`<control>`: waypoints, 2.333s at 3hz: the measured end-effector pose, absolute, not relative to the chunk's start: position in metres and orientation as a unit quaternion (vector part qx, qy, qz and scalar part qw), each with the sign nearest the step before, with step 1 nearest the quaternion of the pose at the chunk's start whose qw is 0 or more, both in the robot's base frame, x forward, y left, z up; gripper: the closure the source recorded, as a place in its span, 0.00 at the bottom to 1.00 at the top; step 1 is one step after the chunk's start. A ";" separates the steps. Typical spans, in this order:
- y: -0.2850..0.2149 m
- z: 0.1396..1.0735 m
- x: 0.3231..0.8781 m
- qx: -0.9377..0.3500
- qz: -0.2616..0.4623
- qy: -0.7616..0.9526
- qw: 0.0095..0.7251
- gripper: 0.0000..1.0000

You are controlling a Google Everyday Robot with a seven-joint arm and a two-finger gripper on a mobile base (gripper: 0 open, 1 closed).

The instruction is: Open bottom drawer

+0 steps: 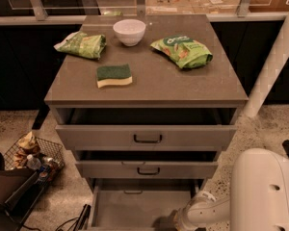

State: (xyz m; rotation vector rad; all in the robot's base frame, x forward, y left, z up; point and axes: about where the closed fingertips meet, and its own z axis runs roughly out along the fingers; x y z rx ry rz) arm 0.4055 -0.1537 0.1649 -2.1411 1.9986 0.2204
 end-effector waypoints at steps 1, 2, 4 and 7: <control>-0.154 0.165 0.406 -0.725 0.075 0.677 0.102 1.00; -0.154 0.165 0.406 -0.725 0.075 0.677 0.102 1.00; -0.154 0.165 0.406 -0.725 0.075 0.677 0.102 1.00; -0.146 0.159 0.430 -0.715 0.082 0.685 0.112 0.59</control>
Offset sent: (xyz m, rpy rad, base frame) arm 0.1428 0.0101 0.0118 0.0236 -0.2727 0.1482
